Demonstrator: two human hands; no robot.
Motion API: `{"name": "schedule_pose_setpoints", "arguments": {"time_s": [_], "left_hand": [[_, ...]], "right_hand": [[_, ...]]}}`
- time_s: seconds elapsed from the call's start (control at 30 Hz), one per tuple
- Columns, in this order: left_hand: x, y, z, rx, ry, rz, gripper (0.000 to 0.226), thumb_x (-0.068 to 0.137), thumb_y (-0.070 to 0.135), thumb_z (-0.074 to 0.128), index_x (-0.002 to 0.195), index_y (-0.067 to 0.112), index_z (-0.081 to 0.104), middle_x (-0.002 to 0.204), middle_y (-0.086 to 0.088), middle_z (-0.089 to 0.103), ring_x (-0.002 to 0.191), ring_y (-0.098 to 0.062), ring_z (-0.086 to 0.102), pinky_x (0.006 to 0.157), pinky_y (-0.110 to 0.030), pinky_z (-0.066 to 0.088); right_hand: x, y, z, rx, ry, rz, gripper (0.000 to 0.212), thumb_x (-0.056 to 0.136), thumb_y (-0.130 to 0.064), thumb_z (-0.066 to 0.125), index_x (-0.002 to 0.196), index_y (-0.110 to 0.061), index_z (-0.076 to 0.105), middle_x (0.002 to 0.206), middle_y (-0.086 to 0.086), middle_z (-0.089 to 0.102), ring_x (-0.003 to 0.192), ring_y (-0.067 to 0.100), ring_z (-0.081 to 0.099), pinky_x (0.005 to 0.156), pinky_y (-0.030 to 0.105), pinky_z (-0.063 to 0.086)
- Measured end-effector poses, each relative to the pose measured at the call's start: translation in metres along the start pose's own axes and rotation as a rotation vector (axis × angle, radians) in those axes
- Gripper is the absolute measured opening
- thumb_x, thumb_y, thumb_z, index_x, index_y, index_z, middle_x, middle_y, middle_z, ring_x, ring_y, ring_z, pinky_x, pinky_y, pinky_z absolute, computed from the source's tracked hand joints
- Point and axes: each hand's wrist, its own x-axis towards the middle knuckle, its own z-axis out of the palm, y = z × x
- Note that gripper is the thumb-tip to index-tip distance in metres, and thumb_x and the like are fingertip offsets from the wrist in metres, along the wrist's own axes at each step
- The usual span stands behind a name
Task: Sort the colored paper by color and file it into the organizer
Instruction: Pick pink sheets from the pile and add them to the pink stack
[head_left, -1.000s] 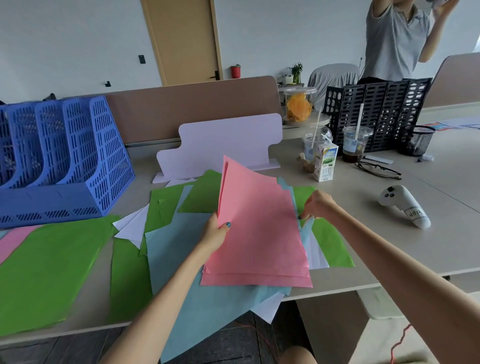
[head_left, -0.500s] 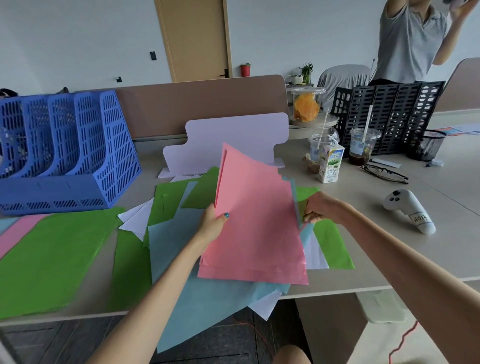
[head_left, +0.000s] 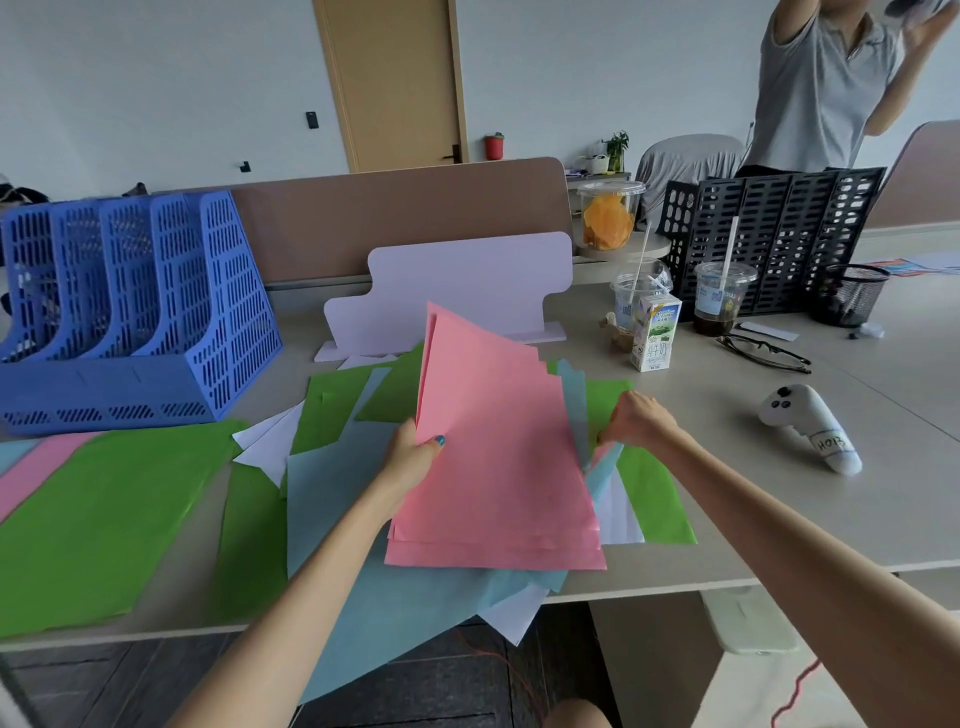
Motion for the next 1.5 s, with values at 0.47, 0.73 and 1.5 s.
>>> {"name": "schedule_pose_setpoints", "arguments": {"time_s": [0.47, 0.73, 1.5], "left_hand": [[-0.006, -0.009, 0.005, 0.005, -0.007, -0.025, 0.040, 0.095, 0.000, 0.048, 0.134, 0.006, 0.046, 0.129, -0.006, 0.055, 0.110, -0.015, 0.050, 0.091, -0.024, 0.036], [-0.007, -0.011, 0.005, 0.006, -0.003, -0.021, 0.039, 0.095, 0.002, 0.049, 0.133, 0.007, 0.047, 0.127, -0.005, 0.056, 0.114, -0.017, 0.052, 0.093, -0.025, 0.037], [-0.007, -0.016, 0.008, 0.036, 0.034, 0.034, 0.036, 0.095, 0.003, 0.049, 0.131, 0.006, 0.048, 0.120, -0.001, 0.055, 0.107, -0.013, 0.049, 0.090, -0.023, 0.036]], "right_hand": [[0.001, -0.011, -0.003, 0.017, 0.018, 0.058, 0.035, 0.069, -0.014, 0.080, 0.071, -0.009, 0.046, 0.093, 0.013, 0.059, 0.093, 0.026, 0.059, 0.071, 0.029, 0.043], [0.002, -0.009, 0.002, 0.058, 0.048, 0.068, 0.029, 0.068, -0.008, 0.079, 0.072, -0.007, 0.050, 0.097, 0.013, 0.064, 0.088, 0.025, 0.057, 0.075, 0.030, 0.046], [-0.026, 0.010, 0.033, 0.137, 0.280, -0.084, 0.052, 0.071, -0.008, 0.074, 0.117, -0.011, 0.048, 0.103, 0.009, 0.068, 0.100, 0.031, 0.061, 0.076, 0.036, 0.048]]}}
